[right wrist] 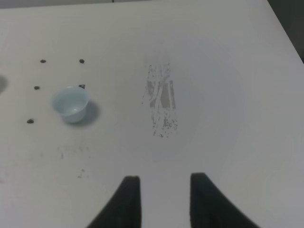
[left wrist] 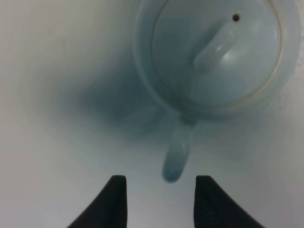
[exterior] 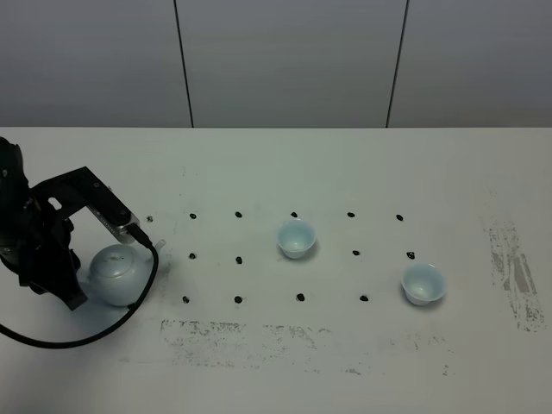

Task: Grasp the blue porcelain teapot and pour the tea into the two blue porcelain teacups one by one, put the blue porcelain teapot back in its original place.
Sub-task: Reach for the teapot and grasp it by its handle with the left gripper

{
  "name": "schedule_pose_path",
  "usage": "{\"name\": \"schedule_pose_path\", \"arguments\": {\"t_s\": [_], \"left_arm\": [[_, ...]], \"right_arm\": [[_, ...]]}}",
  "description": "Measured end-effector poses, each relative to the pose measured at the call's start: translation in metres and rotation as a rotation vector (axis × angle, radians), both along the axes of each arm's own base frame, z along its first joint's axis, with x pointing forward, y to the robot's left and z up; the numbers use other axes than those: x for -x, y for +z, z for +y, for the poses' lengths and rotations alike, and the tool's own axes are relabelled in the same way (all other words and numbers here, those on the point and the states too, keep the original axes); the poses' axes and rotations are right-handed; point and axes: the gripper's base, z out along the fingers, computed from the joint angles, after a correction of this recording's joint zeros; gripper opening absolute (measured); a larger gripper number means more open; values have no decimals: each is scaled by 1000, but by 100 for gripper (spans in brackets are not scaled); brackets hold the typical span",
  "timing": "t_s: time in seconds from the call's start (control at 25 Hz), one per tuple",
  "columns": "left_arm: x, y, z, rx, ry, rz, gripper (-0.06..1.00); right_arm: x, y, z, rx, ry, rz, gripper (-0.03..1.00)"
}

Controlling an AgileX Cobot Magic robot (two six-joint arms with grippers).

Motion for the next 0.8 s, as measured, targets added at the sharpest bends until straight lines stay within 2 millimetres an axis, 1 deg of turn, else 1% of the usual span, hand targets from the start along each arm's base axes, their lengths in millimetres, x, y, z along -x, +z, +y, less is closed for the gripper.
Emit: {"name": "schedule_pose_path", "arguments": {"t_s": [0.12, 0.2, 0.44, 0.64, 0.8], "left_arm": [[-4, -9, -1, -4, -15, 17, 36], [-6, -13, -1, -9, -60, 12, 36], [-10, -13, -3, -15, -202, -28, 36], [-11, -14, -6, 2, -258, -28, 36], [-12, -21, -6, 2, -285, -10, 36]], "right_arm": [[0, 0, 0, 0, 0, 0, 24], [0, 0, 0, 0, 0, 0, 24], [0, 0, 0, 0, 0, 0, 24], [0, 0, 0, 0, 0, 0, 24], [0, 0, 0, 0, 0, 0, 24]]}}
